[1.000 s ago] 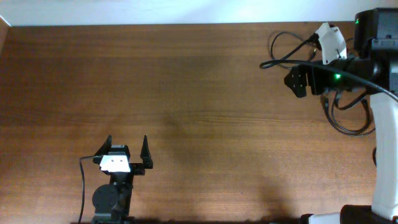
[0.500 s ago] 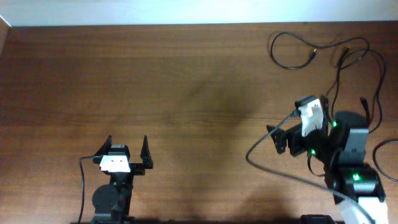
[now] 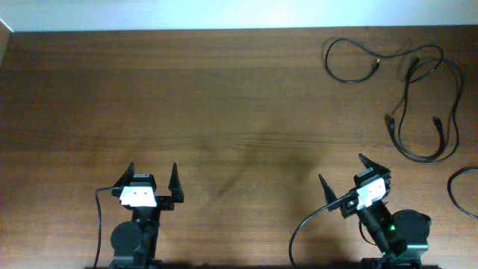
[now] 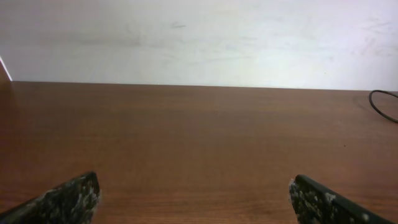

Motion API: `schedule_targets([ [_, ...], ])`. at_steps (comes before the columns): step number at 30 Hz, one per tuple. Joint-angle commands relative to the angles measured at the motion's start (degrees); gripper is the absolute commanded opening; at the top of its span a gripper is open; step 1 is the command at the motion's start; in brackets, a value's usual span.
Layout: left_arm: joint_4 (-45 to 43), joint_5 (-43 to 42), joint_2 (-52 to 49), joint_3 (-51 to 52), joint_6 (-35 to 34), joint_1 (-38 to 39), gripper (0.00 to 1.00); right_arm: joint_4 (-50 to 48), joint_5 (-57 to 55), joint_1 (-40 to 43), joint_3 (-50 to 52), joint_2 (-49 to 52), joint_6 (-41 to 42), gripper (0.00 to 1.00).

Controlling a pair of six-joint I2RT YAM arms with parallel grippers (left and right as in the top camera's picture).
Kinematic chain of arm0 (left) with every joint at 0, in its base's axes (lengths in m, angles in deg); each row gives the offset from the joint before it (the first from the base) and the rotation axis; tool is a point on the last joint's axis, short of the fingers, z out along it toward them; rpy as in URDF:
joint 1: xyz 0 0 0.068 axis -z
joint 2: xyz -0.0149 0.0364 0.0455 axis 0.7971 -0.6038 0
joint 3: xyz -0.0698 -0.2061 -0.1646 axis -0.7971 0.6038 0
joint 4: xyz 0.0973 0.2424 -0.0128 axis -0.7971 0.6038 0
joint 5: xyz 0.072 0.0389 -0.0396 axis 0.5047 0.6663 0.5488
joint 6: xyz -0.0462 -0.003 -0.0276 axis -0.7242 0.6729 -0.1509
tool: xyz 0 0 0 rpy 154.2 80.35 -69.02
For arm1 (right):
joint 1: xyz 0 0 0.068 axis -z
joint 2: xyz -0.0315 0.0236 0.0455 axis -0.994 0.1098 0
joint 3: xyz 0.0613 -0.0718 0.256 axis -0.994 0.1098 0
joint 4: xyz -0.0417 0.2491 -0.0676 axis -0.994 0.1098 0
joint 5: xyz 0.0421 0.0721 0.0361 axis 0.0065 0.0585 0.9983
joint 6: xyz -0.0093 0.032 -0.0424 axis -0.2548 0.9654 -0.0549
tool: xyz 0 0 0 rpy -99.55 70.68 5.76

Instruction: Untangle cables

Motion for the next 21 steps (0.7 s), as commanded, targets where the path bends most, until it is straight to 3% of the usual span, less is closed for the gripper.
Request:
schedule_targets([
  [1, 0.2, -0.4, 0.3, 0.2, -0.6, -0.4, 0.99, -3.8, 0.5, -0.4, 6.8, -8.5, 0.5, 1.0],
  [9, 0.2, -0.4, 0.3, 0.2, -0.6, -0.4, 0.99, -4.0, -4.7, -0.8, 6.9, -9.3, 0.5, 0.99],
  [11, 0.2, -0.4, 0.3, 0.2, -0.5, -0.4, 0.99, -3.4, -14.3, -3.4, 6.9, -9.3, 7.8, 0.99],
  [14, 0.2, -0.4, 0.3, 0.2, -0.5, -0.4, 0.99, -2.6, -21.9, -8.2, 6.9, -9.3, 8.4, 0.99],
  [21, 0.2, -0.4, 0.3, 0.2, -0.5, -0.4, 0.99, -2.4, -22.3, -9.9, 6.9, -9.3, 7.8, 0.99],
])
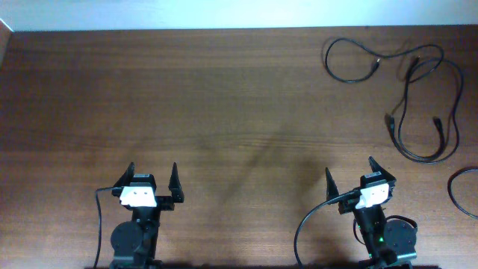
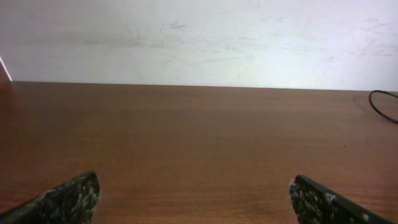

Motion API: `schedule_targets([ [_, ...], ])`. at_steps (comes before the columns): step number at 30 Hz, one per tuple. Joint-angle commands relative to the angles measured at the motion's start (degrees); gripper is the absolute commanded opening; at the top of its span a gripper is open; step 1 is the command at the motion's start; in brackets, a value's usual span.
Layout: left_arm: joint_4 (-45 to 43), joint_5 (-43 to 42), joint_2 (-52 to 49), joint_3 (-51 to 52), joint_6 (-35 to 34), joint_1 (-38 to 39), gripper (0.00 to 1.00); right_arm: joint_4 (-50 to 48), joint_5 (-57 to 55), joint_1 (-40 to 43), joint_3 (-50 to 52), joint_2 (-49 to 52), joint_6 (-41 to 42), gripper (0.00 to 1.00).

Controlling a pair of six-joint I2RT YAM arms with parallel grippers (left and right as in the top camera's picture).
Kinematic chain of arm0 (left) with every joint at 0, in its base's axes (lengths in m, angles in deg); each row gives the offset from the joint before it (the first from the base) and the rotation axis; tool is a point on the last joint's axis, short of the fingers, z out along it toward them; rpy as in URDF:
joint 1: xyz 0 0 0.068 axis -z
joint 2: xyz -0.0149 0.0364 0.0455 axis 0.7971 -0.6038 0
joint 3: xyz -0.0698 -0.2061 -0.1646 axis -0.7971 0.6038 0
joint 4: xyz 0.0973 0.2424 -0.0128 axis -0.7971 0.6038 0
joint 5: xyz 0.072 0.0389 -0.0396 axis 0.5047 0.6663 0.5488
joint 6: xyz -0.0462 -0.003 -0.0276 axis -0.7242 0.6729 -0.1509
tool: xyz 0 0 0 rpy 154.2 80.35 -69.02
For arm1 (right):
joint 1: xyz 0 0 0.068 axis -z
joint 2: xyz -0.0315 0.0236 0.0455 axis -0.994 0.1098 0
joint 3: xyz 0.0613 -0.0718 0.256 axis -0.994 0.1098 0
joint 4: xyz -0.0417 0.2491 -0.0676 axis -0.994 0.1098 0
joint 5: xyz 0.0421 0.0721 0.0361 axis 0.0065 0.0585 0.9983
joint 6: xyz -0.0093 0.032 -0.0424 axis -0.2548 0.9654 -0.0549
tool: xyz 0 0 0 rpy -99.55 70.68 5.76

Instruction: Untangle cables

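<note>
Black cables (image 1: 418,97) lie in loops at the table's far right corner, one loop (image 1: 351,60) to the left and a long hanging loop (image 1: 422,153) below. A bit of cable (image 2: 382,106) shows at the right edge of the left wrist view. My left gripper (image 1: 153,175) stands open near the front left, nothing between its fingers (image 2: 68,199). My right gripper (image 1: 349,169) stands open at the front right, well short of the cables, facing straight ahead.
Another black cable loop (image 1: 459,190) curls at the right edge of the brown wooden table (image 1: 187,97). A white wall (image 2: 199,37) rises behind the far edge. Each arm's own supply cable trails by its base.
My right gripper has turned from a tilt to the right to facing straight ahead, its base shifting a little left. The left gripper and the cables stay put.
</note>
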Motion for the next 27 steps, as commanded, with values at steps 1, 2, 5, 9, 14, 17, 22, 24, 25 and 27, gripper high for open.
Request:
schedule_targets([
  [1, 0.2, -0.4, 0.3, 0.2, -0.5, -0.4, 0.99, 0.6, -0.9, -0.5, 0.3, -0.6, 0.5, 0.99],
  [2, 0.2, -0.4, 0.3, 0.2, -0.5, -0.4, 0.99, 0.6, -0.9, -0.5, 0.3, -0.6, 0.7, 0.99],
  [5, 0.2, -0.4, 0.3, 0.2, -0.5, -0.4, 0.99, 0.6, -1.7, -0.4, 0.3, -0.6, 3.3, 0.99],
  [9, 0.2, -0.4, 0.3, 0.2, -0.5, -0.4, 0.99, 0.7, -4.0, -0.4, 0.3, -0.6, 8.2, 0.99],
  [14, 0.2, -0.4, 0.3, 0.2, -0.6, -0.4, 0.99, 0.8, -4.3, 1.4, 0.3, -0.6, 9.9, 0.99],
  [17, 0.2, -0.4, 0.3, 0.2, -0.5, -0.4, 0.99, 0.8, -4.1, 1.9, 0.3, -0.6, 7.7, 0.99],
  [22, 0.2, -0.4, 0.3, 0.2, -0.5, -0.4, 0.99, 0.8, -4.0, 1.9, 0.3, -0.6, 7.7, 0.99],
  [24, 0.2, -0.4, 0.3, 0.2, -0.5, -0.4, 0.99, 0.8, -3.5, 1.9, 0.3, -0.6, 7.7, 0.99],
  [25, 0.2, -0.4, 0.3, 0.2, -0.6, -0.4, 0.99, 0.7, -3.3, 1.9, 0.3, -0.6, 7.7, 0.99],
  [27, 0.2, -0.4, 0.3, 0.2, -0.5, -0.4, 0.99, 0.7, -3.3, 1.9, 0.3, -0.6, 7.7, 0.99],
])
